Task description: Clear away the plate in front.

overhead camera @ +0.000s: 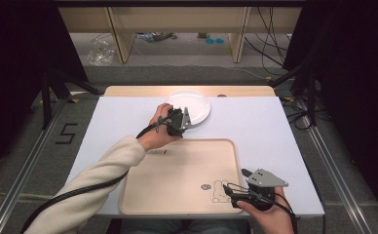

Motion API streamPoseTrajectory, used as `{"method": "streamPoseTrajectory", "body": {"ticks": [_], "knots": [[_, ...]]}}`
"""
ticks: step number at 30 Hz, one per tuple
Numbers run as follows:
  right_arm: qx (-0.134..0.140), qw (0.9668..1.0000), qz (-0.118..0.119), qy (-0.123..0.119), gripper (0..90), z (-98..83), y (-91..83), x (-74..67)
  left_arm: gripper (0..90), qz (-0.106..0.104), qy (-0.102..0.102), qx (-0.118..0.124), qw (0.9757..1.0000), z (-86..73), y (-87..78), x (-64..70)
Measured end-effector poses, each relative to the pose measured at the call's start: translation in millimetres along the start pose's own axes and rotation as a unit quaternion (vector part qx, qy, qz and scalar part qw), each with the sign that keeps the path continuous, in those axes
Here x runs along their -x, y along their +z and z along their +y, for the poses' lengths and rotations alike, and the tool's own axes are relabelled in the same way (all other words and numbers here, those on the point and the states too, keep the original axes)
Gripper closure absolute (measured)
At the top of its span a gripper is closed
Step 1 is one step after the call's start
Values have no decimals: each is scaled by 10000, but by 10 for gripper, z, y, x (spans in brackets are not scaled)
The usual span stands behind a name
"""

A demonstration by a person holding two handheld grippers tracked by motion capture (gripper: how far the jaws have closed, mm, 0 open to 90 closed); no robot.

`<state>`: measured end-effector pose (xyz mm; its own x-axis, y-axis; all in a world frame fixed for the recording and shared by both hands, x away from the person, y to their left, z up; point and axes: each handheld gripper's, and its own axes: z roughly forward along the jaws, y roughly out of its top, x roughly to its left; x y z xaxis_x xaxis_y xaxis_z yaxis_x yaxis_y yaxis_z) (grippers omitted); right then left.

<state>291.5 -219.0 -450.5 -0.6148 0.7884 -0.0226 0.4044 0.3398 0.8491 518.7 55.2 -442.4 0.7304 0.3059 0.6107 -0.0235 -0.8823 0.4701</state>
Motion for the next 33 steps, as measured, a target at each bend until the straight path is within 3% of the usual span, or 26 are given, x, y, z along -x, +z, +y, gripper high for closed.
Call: {"method": "streamPoseTrajectory", "body": {"ticks": [6,19,23,33], "knots": [[30,10000,33,11,196,-7,13,3,331,24,113,-145,9998,-11,75,-31],[32,10000,39,11,196,-6,10,2,333,-71,149,-338,9993,-44,228,4],[32,10000,41,17,196,-6,10,1,334,-129,187,-509,9984,-58,283,11],[-13,10000,36,21,196,-6,6,6,346,-91,205,-603,9979,-82,361,7]]}}
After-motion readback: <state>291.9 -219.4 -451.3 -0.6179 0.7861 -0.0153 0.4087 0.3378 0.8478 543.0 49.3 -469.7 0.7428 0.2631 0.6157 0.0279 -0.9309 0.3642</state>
